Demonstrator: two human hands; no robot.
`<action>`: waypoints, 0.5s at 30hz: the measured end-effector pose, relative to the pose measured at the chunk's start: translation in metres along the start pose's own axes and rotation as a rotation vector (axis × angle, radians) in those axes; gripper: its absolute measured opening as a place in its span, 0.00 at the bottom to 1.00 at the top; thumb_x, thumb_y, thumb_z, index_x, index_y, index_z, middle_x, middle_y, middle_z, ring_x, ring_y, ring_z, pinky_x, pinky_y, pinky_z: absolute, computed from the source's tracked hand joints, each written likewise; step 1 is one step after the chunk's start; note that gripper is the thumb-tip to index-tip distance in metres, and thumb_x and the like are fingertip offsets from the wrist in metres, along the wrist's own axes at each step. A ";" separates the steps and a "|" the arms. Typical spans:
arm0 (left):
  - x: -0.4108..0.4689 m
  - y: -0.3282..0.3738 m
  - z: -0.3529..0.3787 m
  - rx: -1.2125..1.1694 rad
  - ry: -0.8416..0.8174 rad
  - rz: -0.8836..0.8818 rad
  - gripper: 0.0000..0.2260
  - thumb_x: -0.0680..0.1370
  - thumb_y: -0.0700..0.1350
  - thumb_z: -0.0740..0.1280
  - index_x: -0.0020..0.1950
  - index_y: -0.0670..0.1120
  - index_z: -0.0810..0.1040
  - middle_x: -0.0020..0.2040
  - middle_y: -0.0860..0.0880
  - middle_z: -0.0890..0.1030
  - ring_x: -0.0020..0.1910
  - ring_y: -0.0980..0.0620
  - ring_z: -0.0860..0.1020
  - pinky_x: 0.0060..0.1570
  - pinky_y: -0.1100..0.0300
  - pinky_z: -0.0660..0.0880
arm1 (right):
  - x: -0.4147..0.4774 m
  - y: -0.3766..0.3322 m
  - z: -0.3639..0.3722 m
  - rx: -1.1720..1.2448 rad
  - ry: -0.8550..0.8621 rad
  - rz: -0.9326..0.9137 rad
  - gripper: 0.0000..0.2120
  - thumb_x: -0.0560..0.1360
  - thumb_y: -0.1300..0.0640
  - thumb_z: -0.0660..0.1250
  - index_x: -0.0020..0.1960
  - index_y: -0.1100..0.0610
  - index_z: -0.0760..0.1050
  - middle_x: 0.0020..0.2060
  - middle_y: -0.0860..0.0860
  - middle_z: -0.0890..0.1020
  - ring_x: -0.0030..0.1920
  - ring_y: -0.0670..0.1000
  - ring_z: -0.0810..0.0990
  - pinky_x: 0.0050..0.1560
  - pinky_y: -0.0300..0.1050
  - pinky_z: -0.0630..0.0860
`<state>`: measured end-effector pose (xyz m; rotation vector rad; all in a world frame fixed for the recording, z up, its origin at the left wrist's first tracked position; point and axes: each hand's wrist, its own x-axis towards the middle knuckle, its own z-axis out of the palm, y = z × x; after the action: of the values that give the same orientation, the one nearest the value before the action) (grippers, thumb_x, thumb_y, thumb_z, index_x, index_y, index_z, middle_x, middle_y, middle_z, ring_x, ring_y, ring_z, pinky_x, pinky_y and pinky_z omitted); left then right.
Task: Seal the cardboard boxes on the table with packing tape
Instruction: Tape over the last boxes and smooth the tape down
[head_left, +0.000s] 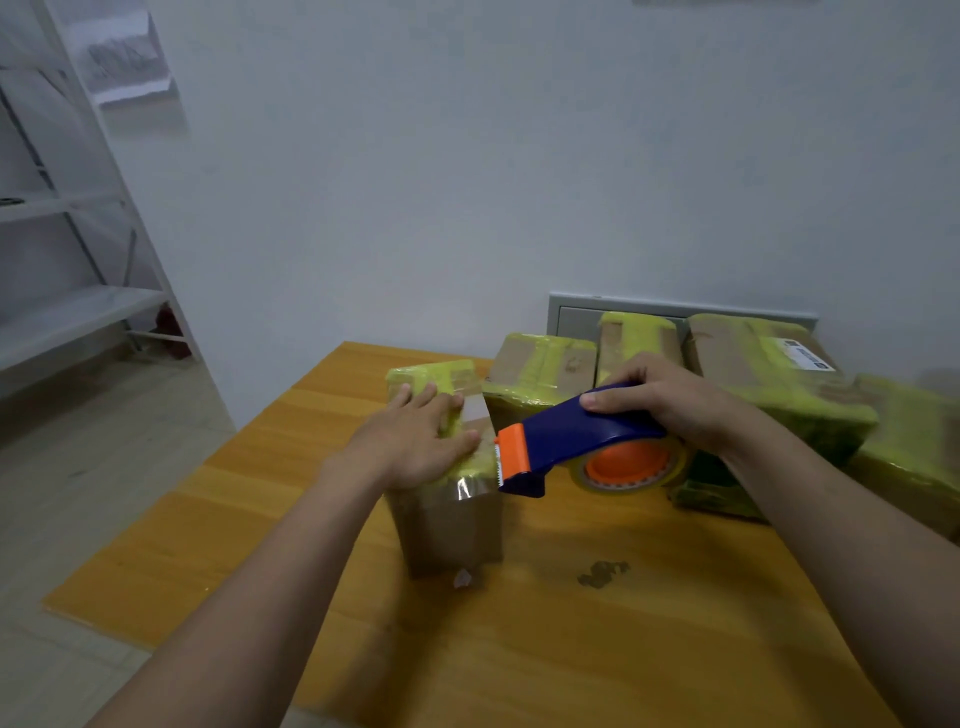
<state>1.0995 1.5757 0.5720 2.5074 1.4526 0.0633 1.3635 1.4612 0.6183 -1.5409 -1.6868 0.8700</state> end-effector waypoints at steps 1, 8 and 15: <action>0.006 0.004 -0.002 -0.031 -0.012 -0.026 0.30 0.82 0.66 0.58 0.82 0.57 0.59 0.84 0.50 0.55 0.84 0.44 0.49 0.78 0.39 0.59 | 0.000 0.002 0.001 0.000 0.011 0.001 0.19 0.72 0.39 0.70 0.42 0.56 0.84 0.36 0.55 0.85 0.33 0.50 0.82 0.40 0.44 0.75; 0.015 0.025 0.024 0.001 0.164 -0.120 0.33 0.79 0.73 0.50 0.73 0.52 0.65 0.77 0.48 0.64 0.81 0.42 0.56 0.69 0.33 0.65 | -0.003 0.012 -0.002 0.037 0.013 0.005 0.21 0.71 0.40 0.69 0.45 0.59 0.83 0.39 0.56 0.86 0.36 0.53 0.83 0.39 0.41 0.77; 0.010 0.020 0.021 -0.019 0.132 -0.105 0.35 0.77 0.75 0.48 0.73 0.53 0.65 0.80 0.49 0.61 0.83 0.44 0.51 0.73 0.32 0.61 | -0.003 0.012 -0.012 0.154 -0.040 0.003 0.14 0.72 0.44 0.70 0.39 0.54 0.84 0.35 0.55 0.84 0.33 0.50 0.82 0.38 0.41 0.75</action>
<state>1.1246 1.5707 0.5551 2.4477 1.6240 0.2262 1.3806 1.4597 0.6145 -1.4318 -1.6061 1.0138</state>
